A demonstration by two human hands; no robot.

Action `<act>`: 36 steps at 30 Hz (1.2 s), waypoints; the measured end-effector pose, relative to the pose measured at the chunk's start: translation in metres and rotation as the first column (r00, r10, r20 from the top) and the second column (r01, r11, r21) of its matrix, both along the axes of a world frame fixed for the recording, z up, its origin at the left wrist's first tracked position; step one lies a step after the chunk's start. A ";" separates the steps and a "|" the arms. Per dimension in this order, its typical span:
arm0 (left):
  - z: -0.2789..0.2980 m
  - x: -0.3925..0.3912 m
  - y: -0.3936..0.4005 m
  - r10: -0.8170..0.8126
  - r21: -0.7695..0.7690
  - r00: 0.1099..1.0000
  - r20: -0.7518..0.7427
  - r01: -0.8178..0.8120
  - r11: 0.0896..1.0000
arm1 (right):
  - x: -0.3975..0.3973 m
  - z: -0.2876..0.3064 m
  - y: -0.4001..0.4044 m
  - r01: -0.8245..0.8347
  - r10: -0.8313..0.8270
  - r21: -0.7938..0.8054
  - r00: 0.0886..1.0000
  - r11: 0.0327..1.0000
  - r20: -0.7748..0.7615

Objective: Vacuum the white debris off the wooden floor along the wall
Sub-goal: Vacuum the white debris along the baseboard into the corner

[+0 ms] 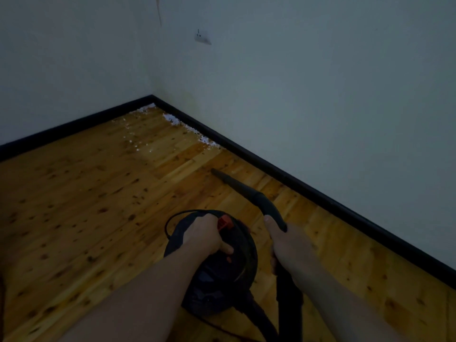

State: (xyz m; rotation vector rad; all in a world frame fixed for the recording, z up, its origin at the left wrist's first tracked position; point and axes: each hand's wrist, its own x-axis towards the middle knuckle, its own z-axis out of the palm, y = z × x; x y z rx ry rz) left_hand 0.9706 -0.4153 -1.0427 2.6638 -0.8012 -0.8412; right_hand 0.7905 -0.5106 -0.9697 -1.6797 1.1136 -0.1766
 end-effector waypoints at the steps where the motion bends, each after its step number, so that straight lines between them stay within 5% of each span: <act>1: 0.000 0.006 -0.002 -0.002 0.000 1.000 0.002 0.002 1.000 | 0.006 0.001 -0.002 -0.002 0.002 -0.003 1.000 1.000 0.004; 14: 0.003 0.083 -0.027 0.016 -0.020 1.000 0.004 -0.016 1.000 | 0.092 -0.010 -0.045 0.066 -0.067 0.036 0.998 0.997 0.013; 36: -0.001 0.130 -0.049 0.128 -0.087 0.991 -0.040 -0.131 0.988 | 0.166 -0.023 -0.079 0.013 -0.017 -0.114 0.999 0.993 -0.037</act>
